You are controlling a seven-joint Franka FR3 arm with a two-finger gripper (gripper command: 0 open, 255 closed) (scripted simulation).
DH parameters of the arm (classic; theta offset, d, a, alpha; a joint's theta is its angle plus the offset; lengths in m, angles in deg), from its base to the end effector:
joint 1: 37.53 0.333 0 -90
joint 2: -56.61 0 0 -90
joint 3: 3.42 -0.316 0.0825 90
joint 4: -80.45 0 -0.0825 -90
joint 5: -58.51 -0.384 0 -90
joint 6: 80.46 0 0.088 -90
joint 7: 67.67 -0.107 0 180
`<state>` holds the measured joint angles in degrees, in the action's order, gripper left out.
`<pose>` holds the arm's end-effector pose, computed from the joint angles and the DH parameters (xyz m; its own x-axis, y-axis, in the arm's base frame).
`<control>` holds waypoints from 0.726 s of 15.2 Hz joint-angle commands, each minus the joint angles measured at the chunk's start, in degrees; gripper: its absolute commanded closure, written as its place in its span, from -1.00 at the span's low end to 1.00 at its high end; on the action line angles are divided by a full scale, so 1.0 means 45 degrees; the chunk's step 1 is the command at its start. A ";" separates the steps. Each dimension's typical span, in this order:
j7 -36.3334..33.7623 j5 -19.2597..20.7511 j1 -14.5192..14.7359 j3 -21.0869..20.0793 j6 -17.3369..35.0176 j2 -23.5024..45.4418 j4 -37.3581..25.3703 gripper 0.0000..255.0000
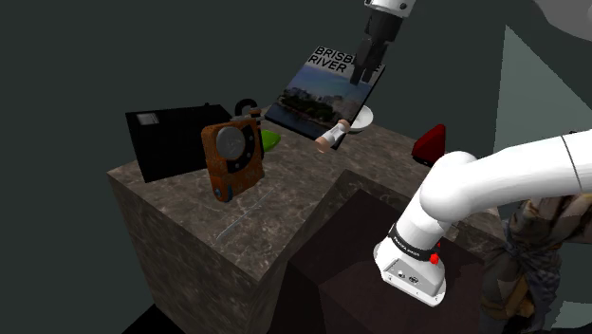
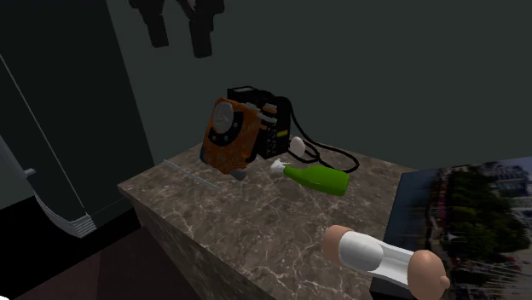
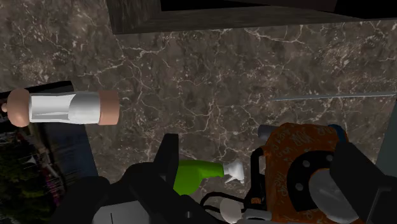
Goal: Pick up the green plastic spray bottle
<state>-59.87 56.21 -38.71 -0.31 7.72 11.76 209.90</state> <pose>0.3039 -0.0250 0.6320 0.9946 0.0756 0.0718 0.0806 -0.9944 -0.0691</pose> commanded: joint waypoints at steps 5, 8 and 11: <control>-0.1707 -0.0471 -0.0277 -0.0681 0.1376 0.1219 0.0363 -1.00; -0.2949 -0.0758 -0.0476 -0.1144 0.2387 0.2300 0.0438 -1.00; -0.4164 -0.0977 -0.0670 -0.1554 0.3359 0.3500 0.0351 -1.00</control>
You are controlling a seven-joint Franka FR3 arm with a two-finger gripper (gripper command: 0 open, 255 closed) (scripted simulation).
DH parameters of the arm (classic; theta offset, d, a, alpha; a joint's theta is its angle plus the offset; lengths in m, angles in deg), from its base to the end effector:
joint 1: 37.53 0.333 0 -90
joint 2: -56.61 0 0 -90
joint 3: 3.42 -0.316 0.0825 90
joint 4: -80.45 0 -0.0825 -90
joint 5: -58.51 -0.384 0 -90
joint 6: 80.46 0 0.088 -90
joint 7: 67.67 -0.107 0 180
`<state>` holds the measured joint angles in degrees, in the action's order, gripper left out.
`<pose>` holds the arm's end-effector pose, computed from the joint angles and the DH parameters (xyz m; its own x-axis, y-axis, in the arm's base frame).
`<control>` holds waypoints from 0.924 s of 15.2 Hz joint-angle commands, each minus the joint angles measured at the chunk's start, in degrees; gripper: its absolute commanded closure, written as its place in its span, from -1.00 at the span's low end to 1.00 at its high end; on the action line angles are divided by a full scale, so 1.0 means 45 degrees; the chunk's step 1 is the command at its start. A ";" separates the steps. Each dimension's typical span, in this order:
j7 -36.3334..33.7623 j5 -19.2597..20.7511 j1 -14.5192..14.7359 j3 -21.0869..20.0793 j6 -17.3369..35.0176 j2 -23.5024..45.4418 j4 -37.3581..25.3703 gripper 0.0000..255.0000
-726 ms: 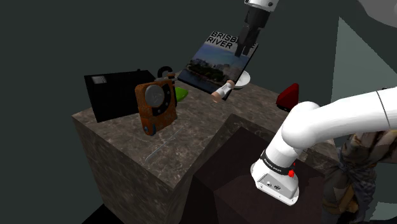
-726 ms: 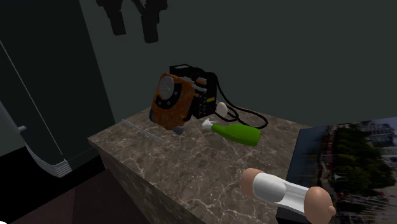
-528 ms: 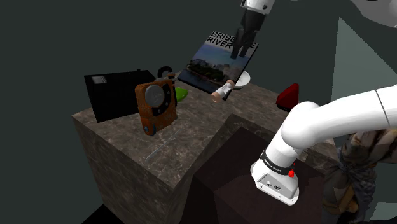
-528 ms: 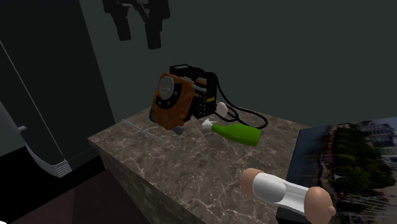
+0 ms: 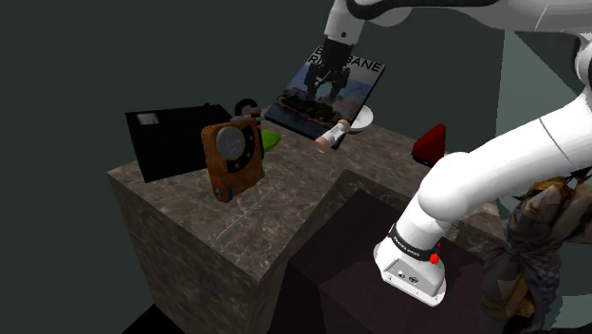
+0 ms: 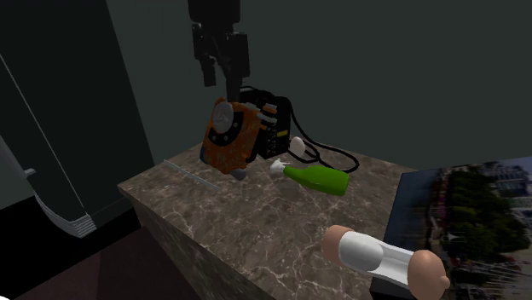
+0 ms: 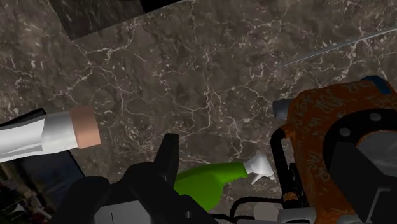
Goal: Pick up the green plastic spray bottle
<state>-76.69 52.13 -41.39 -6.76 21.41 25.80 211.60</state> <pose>0.3929 0.0094 0.5541 0.9807 -0.1951 0.0126 -0.1934 -0.9776 -0.0826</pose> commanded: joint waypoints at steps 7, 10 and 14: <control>-0.3186 -0.0283 -0.0482 -0.0813 0.2335 0.3500 -0.0807 -1.00; -0.4333 -0.0260 -0.0612 -0.0967 0.3060 0.4917 -0.1361 -1.00; -0.5806 -0.0175 -0.0726 -0.1023 0.3874 0.6832 -0.2278 -1.00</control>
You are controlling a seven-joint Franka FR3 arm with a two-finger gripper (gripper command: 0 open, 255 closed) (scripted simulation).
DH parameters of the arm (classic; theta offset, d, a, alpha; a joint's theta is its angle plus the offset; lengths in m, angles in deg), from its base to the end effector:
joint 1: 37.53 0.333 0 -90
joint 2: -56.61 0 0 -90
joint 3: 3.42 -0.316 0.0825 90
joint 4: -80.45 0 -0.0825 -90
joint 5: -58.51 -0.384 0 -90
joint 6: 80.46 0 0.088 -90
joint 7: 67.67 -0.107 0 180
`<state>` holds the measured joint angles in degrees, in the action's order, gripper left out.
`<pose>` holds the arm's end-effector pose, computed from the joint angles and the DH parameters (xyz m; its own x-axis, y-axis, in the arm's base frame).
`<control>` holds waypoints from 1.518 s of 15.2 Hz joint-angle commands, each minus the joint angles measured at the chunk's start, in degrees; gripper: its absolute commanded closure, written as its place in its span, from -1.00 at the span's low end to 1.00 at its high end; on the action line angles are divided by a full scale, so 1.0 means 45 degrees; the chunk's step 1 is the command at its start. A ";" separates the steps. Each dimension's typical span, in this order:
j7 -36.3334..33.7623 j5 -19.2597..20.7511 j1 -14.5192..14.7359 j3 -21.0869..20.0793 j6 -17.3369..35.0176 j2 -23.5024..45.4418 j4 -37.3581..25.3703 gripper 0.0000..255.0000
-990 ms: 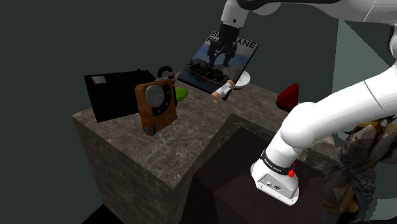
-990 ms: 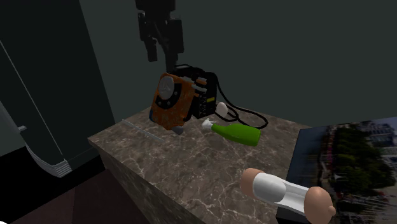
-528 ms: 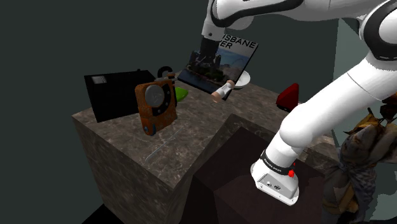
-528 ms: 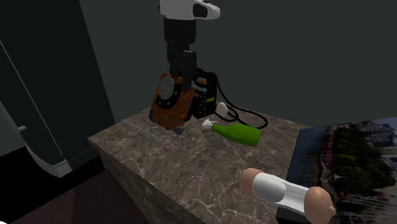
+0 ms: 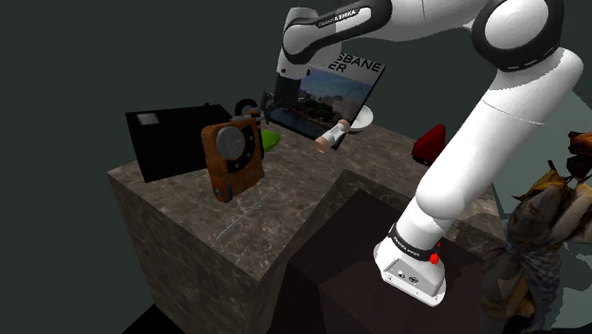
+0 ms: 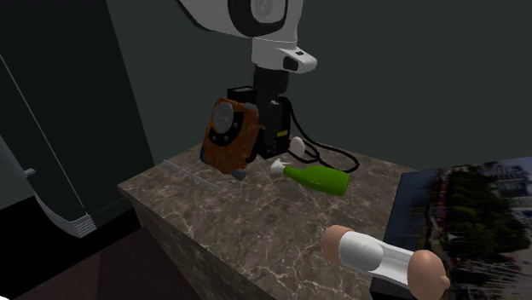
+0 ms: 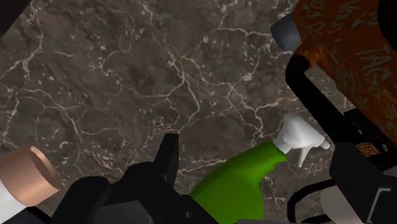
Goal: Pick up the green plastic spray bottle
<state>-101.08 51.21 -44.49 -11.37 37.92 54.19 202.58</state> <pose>0.5290 0.0163 0.4246 0.8083 -0.5833 -0.0798 -0.5883 -0.8054 -0.0726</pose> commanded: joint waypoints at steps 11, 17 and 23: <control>-0.3839 -0.0015 -0.0058 0.0588 0.1520 0.5726 -0.3680 -1.00; -0.4219 -0.0119 -0.0048 0.0729 0.2125 0.6925 -0.4200 -1.00; -0.4147 -0.0133 -0.0046 0.0732 0.2576 0.7339 -0.4158 1.00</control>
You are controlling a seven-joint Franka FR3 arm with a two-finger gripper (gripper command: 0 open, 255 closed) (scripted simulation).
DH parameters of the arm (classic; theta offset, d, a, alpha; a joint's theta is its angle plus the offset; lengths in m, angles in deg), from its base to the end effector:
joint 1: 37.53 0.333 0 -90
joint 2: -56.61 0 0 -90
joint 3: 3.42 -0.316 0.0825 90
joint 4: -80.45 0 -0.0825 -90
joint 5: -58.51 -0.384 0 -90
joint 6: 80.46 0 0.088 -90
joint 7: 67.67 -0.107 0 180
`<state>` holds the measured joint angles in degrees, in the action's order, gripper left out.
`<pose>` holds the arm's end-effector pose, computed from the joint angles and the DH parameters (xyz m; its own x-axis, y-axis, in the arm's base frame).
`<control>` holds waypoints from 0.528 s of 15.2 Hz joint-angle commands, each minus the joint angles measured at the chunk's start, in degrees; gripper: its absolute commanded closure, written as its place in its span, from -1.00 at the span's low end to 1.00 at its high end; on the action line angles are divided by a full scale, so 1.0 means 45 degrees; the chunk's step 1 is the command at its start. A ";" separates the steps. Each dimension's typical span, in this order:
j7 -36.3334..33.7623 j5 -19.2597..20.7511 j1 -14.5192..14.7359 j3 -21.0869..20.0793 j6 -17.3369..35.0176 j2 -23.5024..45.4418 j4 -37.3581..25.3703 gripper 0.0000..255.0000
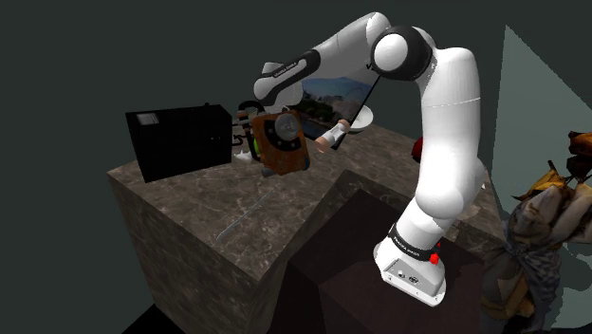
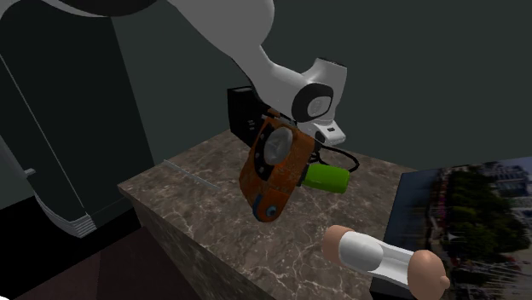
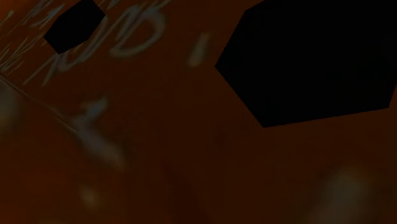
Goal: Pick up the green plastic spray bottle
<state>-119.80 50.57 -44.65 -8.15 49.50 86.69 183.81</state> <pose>0.6464 -0.0272 0.2502 0.4908 -0.8578 -0.1529 -0.8701 -0.4918 -0.0336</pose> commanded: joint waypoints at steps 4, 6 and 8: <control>-0.0009 0.0015 0.0009 0.0014 0.0039 0.0176 -0.0014 1.00; -0.0034 0.0019 0.0025 0.0010 0.0003 0.0158 -0.0036 1.00; -0.0017 0.0020 0.0010 0.0016 -0.0019 0.0155 -0.0052 1.00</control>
<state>-119.90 50.60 -44.60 -8.12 49.18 86.98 183.45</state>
